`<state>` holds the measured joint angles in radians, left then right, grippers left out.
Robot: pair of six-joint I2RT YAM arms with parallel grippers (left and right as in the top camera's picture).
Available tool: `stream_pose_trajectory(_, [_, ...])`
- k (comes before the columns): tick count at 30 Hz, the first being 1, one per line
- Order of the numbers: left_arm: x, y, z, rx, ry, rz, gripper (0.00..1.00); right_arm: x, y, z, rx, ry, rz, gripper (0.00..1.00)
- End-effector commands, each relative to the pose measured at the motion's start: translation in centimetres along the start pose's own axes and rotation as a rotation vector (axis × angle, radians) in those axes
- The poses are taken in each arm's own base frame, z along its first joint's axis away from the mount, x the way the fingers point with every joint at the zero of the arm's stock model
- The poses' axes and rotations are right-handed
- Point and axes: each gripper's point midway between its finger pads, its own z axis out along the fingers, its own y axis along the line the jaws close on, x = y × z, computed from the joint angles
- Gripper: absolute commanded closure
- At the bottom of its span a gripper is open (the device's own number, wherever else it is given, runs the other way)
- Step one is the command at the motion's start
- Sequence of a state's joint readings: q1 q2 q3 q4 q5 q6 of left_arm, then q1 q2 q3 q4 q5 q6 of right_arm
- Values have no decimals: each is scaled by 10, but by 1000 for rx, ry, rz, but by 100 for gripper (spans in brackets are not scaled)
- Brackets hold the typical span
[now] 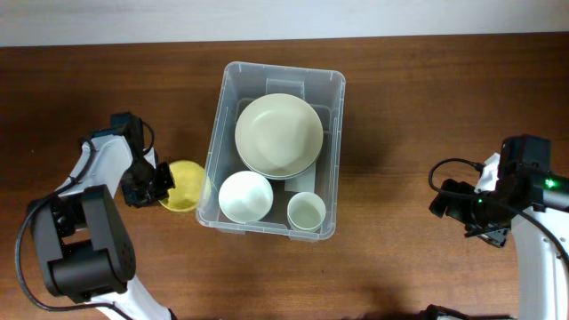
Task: Pack container
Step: 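Move the left gripper to the yellow bowl and grasp its rim, then carry the yellow bowl and stack it onto the white bowl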
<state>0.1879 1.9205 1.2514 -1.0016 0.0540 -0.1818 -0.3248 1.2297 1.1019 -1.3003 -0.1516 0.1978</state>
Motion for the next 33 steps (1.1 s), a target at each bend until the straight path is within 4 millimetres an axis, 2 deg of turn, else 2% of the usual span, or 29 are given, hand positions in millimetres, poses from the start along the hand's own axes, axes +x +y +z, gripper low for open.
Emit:
stream_pose_trajectory(1, [1, 0, -2, 3, -4, 5, 97, 1, 0, 2, 5, 5, -14, 9])
stream_pose_trajectory(4, [-4, 4, -17, -19, -57, 6, 99, 1, 0, 2, 6, 6, -15, 9])
stream_pose_trajectory(6, [-9, 4, -38, -18, -124, 6, 99, 1, 0, 2, 6, 8, -14, 9])
stream_pose_trajectory(12, [-17, 4, -131, 18, -401, 1, 99, 2, 0, 2, 6, 8, -14, 9])
stream_pose_trajectory(15, [-11, -1, -175, 48, -534, 12, 99, 1, 0, 2, 6, 8, -14, 9])
stream_pose_trajectory(17, [-1, -8, -196, 79, -596, 36, 99, 1, 0, 2, 6, 8, -14, 9])
stream_pose_trajectory(19, [11, -20, -208, 113, -624, 70, 99, 1, 0, 2, 6, 8, -14, 9])
stream_pose_trajectory(22, [31, -39, -214, 138, -621, 139, 99, 1, 0, 2, 6, 8, -14, 9])
stream_pose_trajectory(27, [56, -73, -201, 146, -543, 269, 99, 1, 0, 2, 6, 6, -14, 9])
stream_pose_trajectory(30, [64, -90, -189, 140, -494, 333, 99, 1, 0, 2, 5, 5, -14, 9])
stream_pose_trajectory(33, [64, -98, -175, 108, -453, 365, 99, 1, 0, 2, 5, 5, -14, 9])
